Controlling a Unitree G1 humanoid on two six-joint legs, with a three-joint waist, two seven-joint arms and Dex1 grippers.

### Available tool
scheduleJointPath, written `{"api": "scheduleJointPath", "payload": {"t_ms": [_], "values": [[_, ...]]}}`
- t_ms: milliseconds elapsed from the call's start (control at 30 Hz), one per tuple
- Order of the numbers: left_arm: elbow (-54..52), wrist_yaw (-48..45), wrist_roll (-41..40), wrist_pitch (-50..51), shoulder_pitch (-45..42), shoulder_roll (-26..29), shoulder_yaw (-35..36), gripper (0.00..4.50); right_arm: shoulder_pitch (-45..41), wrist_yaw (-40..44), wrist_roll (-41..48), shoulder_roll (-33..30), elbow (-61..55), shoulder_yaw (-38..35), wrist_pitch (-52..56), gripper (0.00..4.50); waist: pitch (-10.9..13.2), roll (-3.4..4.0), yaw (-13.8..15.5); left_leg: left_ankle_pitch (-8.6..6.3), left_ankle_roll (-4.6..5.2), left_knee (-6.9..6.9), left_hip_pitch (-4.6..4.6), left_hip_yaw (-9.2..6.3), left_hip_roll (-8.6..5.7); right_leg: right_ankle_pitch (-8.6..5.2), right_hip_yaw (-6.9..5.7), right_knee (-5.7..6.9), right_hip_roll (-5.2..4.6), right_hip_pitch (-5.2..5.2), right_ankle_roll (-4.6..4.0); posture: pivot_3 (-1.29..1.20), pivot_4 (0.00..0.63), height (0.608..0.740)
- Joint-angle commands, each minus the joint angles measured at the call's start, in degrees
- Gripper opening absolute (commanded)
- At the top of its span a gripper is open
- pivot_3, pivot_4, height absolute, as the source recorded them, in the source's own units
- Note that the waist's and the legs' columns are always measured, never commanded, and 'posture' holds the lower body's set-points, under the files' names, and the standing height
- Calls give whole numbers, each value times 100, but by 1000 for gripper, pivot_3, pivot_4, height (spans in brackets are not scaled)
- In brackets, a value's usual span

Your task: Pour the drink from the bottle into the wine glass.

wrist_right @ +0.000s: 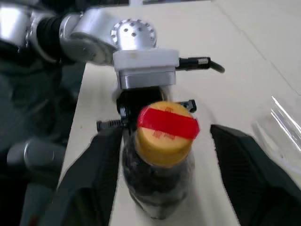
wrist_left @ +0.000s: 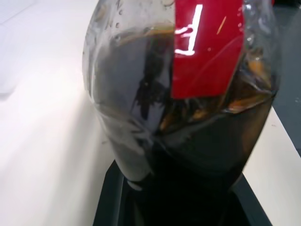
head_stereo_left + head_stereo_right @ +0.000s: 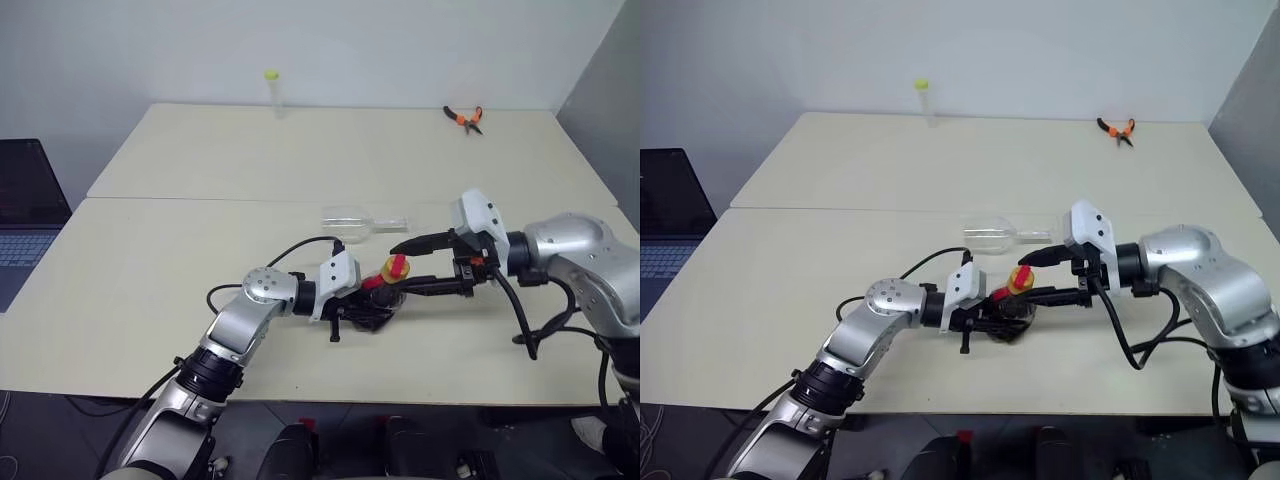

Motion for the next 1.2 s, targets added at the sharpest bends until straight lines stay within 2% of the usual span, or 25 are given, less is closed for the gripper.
{"api": "scheduleJointPath", "payload": {"t_ms": [33,133,200,267,333,500,800,900,967,1133,1167,1200], "values": [[-40,96,-80,-209,-115,-125,105,746,371,-1076,820,189,-983,-977,571,4445,0,-1,2,0,1,-1,0,-1,0,0,0,0,0,1,0,0,150,740],[37,174,-22,-279,-123,-176,103,746,750,-1833,1204,401,-1485,-1372,832,4500,0,-1,8,-1,2,-2,4,-2,1,0,-2,0,2,6,0,0,150,740],[209,403,97,-380,-176,-271,123,745,1237,-2889,1315,894,-2122,-1504,890,4500,-1,-2,10,-1,2,-3,5,2,1,0,-1,2,5,5,0,0,150,740],[389,584,197,-476,-242,-359,126,745,1604,-3963,1017,1512,-2632,-1293,893,4500,-2,-2,12,-1,2,-3,4,-6,3,0,1,2,6,6,1,0,150,740],[509,660,256,-548,-291,-418,100,745,1775,-4553,616,1889,-2866,-959,861,4500,-1,1,-7,0,1,-4,4,-5,4,0,3,7,8,2,1,0,150,740],[778,733,321,-693,-409,-510,116,743,2139,-5270,-34,2384,-2986,-473,635,4500,-2,0,-37,1,-1,0,10,0,-1,-1,0,7,29,6,2,0,150,740],[965,714,372,-859,-485,-570,70,743,2330,-5264,-508,2492,-2721,-393,259,4500,-2,0,-43,1,0,-3,11,1,0,-1,2,6,33,5,2,0,150,740],[981,718,376,-874,-486,-578,69,743,2373,-5202,-586,2503,-2692,-293,220,3914,-2,0,-44,0,0,-3,11,2,-1,-1,2,6,33,6,2,0,150,740],[984,719,378,-878,-484,-579,70,743,2377,-5194,-622,2519,-2675,-245,203,3329,-2,0,-45,0,0,-3,12,2,0,-1,2,6,34,6,2,0,150,740],[964,727,376,-871,-475,-576,80,743,2260,-5213,-737,2548,-2599,-144,229,1488,-2,1,-46,0,1,-3,12,2,-1,-1,2,6,34,6,2,0,150,740],[963,729,376,-870,-476,-576,80,742,2224,-5216,-735,2564,-2589,-166,243,1225,-2,0,-46,0,1,-3,12,2,-1,-1,3,6,34,6,2,0,150,740],[958,728,375,-868,-474,-575,81,742,2193,-5211,-732,2577,-2581,-191,252,1227,-2,0,-46,0,1,-3,12,2,0,-1,2,6,34,6,2,0,150,740]]}}
